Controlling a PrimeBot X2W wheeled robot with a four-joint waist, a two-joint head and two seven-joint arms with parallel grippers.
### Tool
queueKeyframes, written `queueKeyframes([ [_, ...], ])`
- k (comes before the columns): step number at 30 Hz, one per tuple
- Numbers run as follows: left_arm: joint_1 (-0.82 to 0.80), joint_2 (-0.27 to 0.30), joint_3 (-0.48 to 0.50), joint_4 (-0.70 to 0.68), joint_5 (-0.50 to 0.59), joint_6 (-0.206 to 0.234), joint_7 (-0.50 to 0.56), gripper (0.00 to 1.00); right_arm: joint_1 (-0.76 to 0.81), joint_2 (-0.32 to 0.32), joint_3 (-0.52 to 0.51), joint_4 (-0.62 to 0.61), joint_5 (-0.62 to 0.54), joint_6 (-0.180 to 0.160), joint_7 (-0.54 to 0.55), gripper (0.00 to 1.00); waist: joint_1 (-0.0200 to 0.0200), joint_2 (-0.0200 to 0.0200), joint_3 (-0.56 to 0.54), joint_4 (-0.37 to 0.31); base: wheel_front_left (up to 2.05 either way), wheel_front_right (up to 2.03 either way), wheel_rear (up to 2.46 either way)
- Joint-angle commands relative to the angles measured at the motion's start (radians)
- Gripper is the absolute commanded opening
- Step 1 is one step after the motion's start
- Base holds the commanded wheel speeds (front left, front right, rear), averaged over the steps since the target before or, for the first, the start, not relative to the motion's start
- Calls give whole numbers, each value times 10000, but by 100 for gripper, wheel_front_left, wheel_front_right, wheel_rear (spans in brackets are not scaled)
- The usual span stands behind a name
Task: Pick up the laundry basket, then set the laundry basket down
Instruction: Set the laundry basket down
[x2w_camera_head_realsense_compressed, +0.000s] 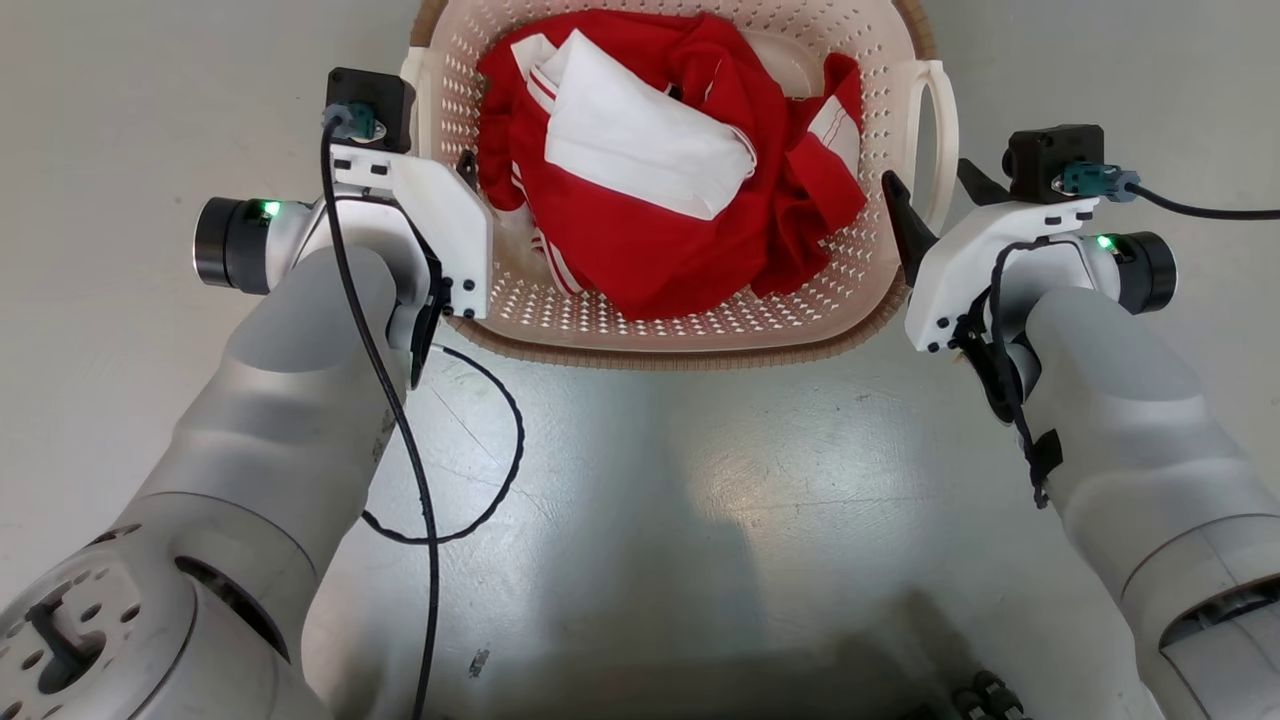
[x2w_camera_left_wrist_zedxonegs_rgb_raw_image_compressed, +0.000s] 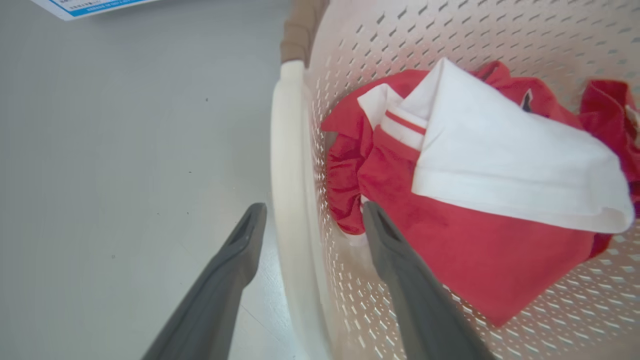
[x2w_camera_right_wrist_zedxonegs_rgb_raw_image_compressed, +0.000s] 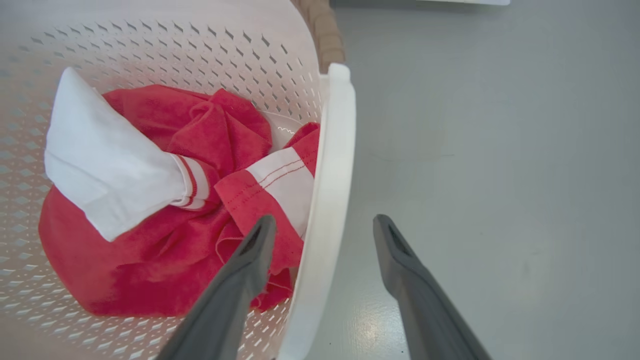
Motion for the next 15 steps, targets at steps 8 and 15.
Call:
queueKeyframes([
  [8, 258, 124, 220, -23, -232, -30, -334, 100, 487, 217, -245, -92, -343, 62, -247, 100, 0, 0, -531, 79, 0, 0, 0],
  [15, 687, 47, 367, -23, -456, -229, -630, 100, 638, 181, -550, -92, -519, 62, -541, 100, 0, 0, -1296, 130, 0, 0, 0],
])
